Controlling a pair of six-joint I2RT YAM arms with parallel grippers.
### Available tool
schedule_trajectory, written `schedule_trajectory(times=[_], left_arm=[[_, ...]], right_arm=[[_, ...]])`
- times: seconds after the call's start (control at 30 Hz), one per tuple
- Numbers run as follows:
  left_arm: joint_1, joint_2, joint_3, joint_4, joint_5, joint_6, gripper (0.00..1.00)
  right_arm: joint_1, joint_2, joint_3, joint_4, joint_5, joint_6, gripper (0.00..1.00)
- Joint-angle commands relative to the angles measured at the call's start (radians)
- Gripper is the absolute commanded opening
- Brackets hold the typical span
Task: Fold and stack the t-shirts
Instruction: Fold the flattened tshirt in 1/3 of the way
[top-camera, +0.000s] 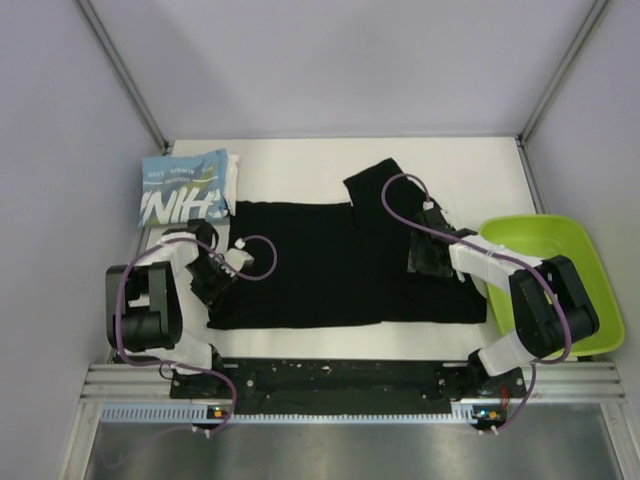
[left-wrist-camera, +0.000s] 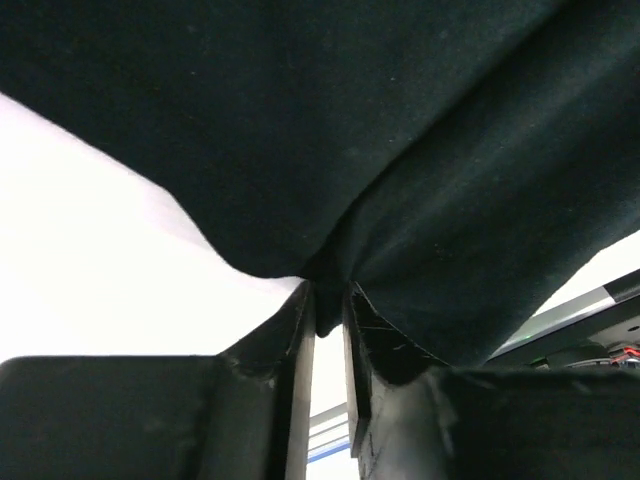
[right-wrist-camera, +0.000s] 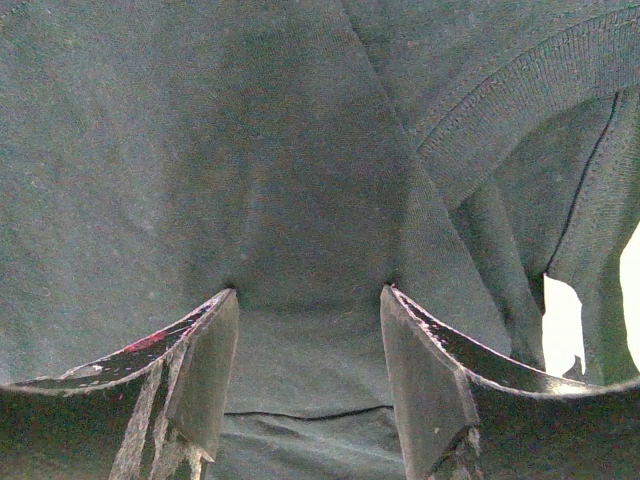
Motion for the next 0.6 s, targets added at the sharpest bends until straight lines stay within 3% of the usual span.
schedule_trajectory(times=[0.0,0.17,0.57], left_arm=[[0.009,0.007,-0.047,0.062,0.014,0.000,0.16],[0.009,-0.070,-0.010,-0.007,0.036,-0.010,0.01],[0.008,-0.194,0.131,-0.208,0.060,-0.030,0.00]], right_arm=[[-0.009,0.029,-0.017,0.057,-0.022,-0.005,0.59],[-0.012,0.027,-0.017,0.058,-0.025,-0.006,0.59],[-0.014,0.033,-0.015,0.057,-0.022,-0.003,0.58]])
